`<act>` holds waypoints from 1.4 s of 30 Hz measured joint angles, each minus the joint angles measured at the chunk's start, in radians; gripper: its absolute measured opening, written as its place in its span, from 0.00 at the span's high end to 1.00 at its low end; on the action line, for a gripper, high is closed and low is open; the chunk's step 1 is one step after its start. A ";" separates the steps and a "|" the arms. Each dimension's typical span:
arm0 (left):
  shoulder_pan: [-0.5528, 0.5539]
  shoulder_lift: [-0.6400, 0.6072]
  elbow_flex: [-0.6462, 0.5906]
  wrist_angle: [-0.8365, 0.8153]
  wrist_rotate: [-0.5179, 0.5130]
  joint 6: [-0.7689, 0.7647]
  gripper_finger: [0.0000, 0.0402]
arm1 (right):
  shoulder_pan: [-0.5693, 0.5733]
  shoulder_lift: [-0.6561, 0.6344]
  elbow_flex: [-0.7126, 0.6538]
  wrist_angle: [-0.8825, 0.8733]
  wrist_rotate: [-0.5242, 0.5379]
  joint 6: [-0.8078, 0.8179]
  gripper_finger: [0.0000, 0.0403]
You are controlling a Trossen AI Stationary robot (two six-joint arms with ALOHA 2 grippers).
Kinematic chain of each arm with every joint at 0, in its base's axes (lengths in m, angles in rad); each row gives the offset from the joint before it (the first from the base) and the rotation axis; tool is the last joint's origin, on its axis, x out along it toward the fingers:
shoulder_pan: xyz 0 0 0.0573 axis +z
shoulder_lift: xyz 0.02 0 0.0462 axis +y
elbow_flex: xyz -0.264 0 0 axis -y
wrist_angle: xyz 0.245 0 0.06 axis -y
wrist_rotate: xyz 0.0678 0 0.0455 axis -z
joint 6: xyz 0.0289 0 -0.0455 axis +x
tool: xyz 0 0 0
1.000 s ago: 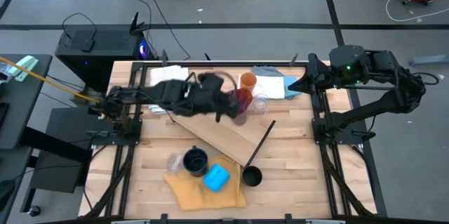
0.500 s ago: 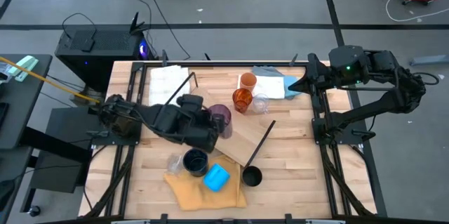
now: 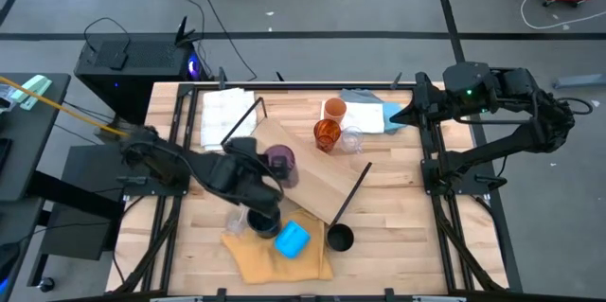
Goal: Stack small to large cups/mugs on shelf
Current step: Put the purple cup on the shelf
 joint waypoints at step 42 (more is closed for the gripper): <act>0.414 -0.221 -0.459 0.452 0.042 0.625 0.95 | 0.000 0.005 0.000 0.040 0.014 0.085 0.97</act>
